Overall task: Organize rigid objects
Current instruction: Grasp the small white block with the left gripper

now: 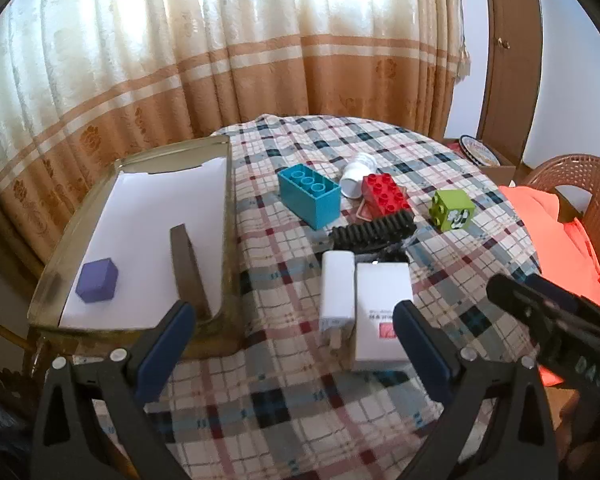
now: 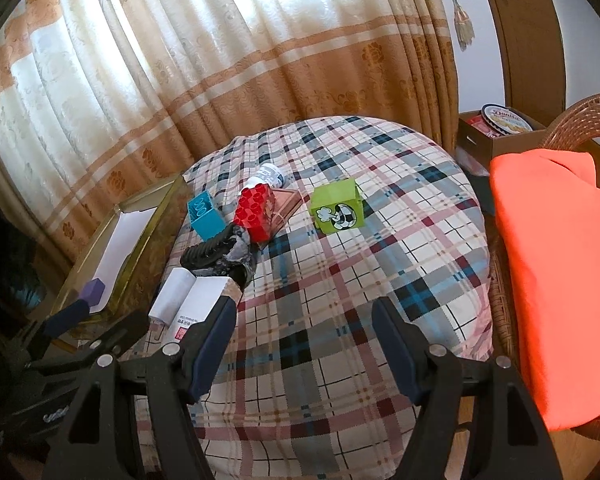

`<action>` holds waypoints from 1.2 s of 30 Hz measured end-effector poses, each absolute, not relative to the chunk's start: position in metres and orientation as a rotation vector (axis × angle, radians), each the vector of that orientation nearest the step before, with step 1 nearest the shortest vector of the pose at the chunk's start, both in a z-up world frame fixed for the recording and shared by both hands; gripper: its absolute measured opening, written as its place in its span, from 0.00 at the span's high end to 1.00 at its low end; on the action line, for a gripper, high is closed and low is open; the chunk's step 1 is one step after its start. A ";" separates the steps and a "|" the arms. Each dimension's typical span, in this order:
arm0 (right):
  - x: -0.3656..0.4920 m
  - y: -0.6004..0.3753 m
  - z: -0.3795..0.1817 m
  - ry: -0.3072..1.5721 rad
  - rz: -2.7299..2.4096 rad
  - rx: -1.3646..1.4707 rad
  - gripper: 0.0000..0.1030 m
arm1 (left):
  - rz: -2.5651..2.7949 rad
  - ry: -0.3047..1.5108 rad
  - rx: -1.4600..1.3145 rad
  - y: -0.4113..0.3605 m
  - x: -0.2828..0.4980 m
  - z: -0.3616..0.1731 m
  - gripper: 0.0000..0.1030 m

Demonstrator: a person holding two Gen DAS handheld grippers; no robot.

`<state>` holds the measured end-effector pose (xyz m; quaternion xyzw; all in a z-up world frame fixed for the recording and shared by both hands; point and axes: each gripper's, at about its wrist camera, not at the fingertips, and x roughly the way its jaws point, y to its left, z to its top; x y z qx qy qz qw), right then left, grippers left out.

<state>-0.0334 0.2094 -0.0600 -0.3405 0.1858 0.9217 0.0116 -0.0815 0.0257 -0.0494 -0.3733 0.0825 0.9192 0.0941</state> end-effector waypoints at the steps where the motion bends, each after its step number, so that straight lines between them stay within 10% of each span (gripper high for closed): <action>1: -0.033 0.209 -0.060 0.578 2.874 -1.061 0.30 | 2.729 0.254 -1.115 0.028 -0.084 -0.050 0.10; 14: -0.030 0.223 -0.063 0.637 2.865 -1.059 0.30 | 2.589 0.200 -1.267 0.050 -0.114 -0.068 0.60; 36: -0.030 0.231 -0.061 0.676 2.866 -1.051 0.30 | 2.390 -0.105 -1.334 0.038 -0.119 -0.067 0.66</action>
